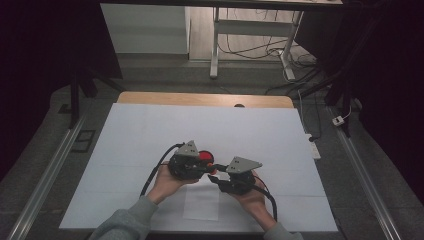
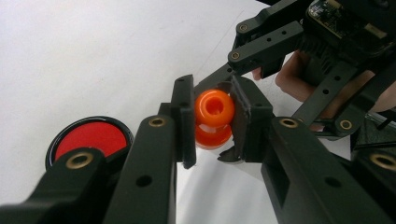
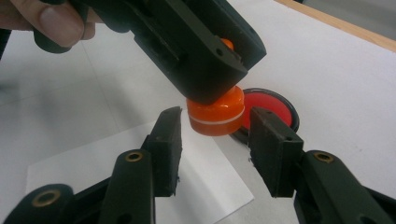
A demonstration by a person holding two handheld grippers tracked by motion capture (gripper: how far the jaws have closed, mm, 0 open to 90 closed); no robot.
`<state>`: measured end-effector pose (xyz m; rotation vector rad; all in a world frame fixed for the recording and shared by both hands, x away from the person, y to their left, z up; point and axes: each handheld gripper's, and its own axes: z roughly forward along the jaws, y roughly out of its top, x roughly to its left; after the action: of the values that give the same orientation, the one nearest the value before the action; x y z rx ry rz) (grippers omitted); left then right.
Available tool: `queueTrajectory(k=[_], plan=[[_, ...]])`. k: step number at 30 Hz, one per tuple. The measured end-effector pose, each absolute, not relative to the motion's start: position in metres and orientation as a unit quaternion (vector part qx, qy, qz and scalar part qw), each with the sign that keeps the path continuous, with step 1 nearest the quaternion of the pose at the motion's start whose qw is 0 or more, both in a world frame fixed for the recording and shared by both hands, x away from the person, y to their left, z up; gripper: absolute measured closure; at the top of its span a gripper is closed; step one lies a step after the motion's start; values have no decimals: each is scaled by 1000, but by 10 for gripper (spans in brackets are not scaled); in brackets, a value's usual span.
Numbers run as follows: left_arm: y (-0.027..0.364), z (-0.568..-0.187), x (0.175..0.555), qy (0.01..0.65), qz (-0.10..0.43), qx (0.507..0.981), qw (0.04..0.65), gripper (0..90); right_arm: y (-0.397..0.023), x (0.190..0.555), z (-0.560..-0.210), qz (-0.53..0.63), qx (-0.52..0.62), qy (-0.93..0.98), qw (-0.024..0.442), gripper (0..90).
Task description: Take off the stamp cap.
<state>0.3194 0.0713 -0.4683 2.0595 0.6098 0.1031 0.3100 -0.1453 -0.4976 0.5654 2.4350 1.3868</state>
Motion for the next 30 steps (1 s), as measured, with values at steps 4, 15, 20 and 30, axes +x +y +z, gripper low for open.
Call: queueTrajectory(k=[4, 15, 20, 30], plan=[[71, -468, 319, 249, 42, 843, 475, 722, -145, 310, -498, 482, 196, 843, 137, 573], [71, -468, 319, 249, 41, 843, 475, 722, -145, 311, -498, 479, 197, 845, 134, 627], [71, -469, 319, 249, 42, 843, 475, 722, -145, 311, -498, 479, 198, 845, 131, 633], [70, -469, 319, 250, 44, 843, 475, 723, -145, 311, -498, 482, 200, 842, 134, 642]])
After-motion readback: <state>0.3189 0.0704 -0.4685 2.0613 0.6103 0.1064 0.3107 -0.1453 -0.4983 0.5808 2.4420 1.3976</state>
